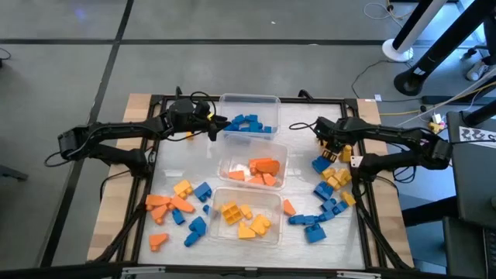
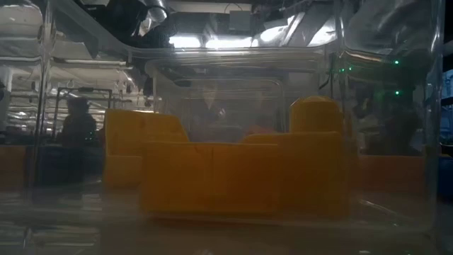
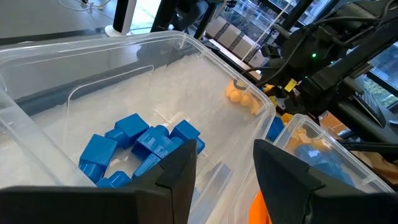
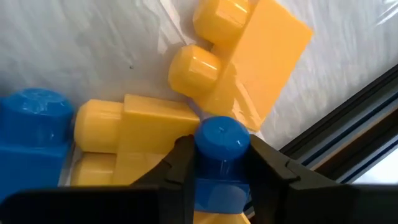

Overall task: Sort blocks
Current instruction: Put the blue game piece into the top transparent bin

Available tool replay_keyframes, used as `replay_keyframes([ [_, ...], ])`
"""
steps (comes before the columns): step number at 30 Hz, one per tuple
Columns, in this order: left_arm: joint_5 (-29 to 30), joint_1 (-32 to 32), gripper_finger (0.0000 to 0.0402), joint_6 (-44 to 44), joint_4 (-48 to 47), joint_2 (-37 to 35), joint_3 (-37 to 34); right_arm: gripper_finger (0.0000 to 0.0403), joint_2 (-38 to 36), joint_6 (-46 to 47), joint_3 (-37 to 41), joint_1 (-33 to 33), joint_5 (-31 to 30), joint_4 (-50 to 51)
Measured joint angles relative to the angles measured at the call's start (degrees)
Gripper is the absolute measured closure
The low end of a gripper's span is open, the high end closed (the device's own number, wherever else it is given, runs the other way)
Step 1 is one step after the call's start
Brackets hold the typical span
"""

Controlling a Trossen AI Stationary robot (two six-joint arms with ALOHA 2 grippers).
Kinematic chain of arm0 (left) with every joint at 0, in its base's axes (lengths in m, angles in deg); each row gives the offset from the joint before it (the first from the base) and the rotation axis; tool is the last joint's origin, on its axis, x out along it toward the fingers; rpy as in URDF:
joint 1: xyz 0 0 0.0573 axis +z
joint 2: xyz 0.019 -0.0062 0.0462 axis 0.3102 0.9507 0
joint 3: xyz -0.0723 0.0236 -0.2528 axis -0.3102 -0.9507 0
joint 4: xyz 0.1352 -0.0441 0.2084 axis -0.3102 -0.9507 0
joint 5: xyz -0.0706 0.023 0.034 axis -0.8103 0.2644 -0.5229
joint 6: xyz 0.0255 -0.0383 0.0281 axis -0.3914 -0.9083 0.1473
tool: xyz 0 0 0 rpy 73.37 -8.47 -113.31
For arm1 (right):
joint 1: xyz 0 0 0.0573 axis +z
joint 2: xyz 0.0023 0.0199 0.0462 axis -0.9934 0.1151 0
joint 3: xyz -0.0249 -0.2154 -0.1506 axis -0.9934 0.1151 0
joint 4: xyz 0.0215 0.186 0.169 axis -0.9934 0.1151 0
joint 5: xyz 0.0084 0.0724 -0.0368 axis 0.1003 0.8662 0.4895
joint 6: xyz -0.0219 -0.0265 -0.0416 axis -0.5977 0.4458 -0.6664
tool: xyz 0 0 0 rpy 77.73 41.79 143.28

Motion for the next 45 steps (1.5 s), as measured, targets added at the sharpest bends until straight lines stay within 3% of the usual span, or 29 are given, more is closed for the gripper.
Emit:
replay_keyframes([
  [7,0.0,0.0,0.0253,0.12,0.0,0.0,0.0,0.0279,0.2,0.04,-3.56,0.07,2.43,-0.43],
  [16,0.0,0.0,0.0253,0.15,0.0,0.01,0.0,0.0286,0.16,0.01,-7.13,0.04,8.69,-2.07],
  [25,0.0,0.0,0.0253,0.13,0.0,0.02,0.0,0.0283,0.09,-1.61,-20.5,0.04,8.76,-4.88],
  [28,0.0,0.0,0.0253,0.13,0.0,0.02,0.0,0.0283,0.04,-1.82,-24.66,0.04,9.84,-10.35],
  [36,0.01,0.02,0.0253,0.85,0.53,-1.53,-0.02,0.0283,1.95,-2.99,-26.22,0.8,21.34,-36.95],
  [45,-0.71,0.23,0.0253,1.9,-1.21,-9.67,-0.02,0.0283,13.07,-3.0,-26.2,6.49,21.89,-55.47],
])
